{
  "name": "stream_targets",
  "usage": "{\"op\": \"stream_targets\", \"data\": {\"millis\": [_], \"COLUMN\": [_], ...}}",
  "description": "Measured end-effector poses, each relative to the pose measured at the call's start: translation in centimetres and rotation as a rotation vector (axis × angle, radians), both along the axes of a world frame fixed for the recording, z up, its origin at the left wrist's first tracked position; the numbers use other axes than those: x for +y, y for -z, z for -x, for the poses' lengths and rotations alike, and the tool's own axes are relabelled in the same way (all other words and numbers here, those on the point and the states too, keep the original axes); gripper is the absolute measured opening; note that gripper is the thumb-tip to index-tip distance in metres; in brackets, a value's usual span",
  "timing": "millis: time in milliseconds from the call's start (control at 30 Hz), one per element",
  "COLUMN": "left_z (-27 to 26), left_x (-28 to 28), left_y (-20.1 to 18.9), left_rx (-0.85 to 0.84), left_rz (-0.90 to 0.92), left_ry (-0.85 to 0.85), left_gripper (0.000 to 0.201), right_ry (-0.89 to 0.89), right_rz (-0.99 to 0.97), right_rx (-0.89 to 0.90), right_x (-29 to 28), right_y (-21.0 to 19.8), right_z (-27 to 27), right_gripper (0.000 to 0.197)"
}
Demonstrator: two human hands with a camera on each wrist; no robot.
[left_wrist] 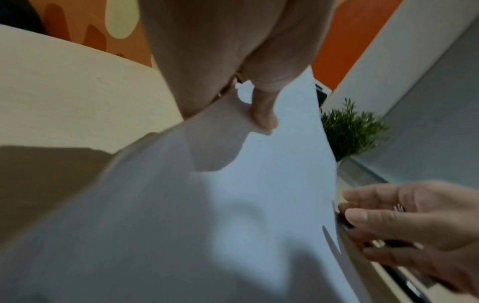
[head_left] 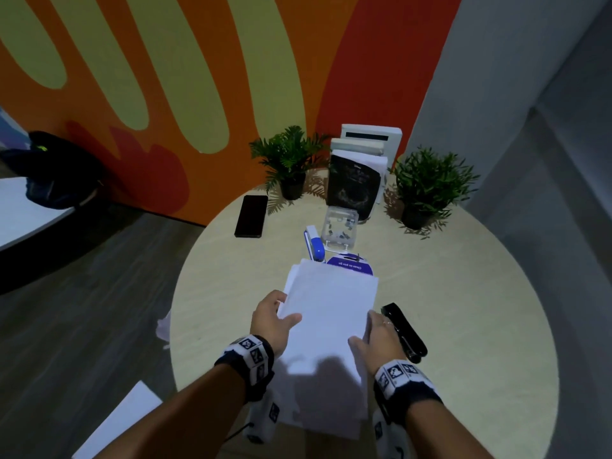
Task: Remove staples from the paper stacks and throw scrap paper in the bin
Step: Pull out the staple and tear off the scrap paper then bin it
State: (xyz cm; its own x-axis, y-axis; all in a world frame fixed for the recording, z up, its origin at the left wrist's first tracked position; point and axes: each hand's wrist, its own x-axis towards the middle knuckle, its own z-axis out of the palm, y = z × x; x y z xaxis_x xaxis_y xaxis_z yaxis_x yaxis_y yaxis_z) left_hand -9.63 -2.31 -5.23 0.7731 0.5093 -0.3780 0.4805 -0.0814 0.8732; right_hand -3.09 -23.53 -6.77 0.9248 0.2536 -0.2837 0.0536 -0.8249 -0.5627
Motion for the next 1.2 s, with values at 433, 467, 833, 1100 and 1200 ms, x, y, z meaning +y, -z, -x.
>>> {"op": "stream_targets", "data": {"millis": [433, 467, 833, 1100, 1200], "left_z": [-2.5, -2.7, -3.4, -4.6, -4.6], "left_x": [2.2, 2.1, 1.5, 1.3, 1.1], "left_y": [-8.0, -9.0, -11.6, -11.3, -11.5], "left_rx": [-0.308, -0.343, -0.365, -0.288, -0.298], "left_rz": [0.161, 0.15, 0.103, 0.073, 0.039], "left_ry": [0.028, 0.022, 0.142, 0.084, 0.11], "left_gripper": [0.02, 0.02, 0.031, 0.018, 0.015], "right_ry": [0.31, 0.313, 0.309, 0.256, 0.209], "right_rz": [-0.706, -0.72, -0.617, 0.26, 0.41], "right_rx": [0.029, -0.003, -0.119, -0.048, 0.069], "right_x": [1.9, 2.2, 2.9, -0.9, -2.0], "right_y": [-10.3, -11.0, -10.6, -3.7, -1.5], "right_z": [-1.8, -2.2, -3.8, -3.6, -2.5], "right_gripper": [0.027, 0.029, 0.037, 0.054, 0.058]}}
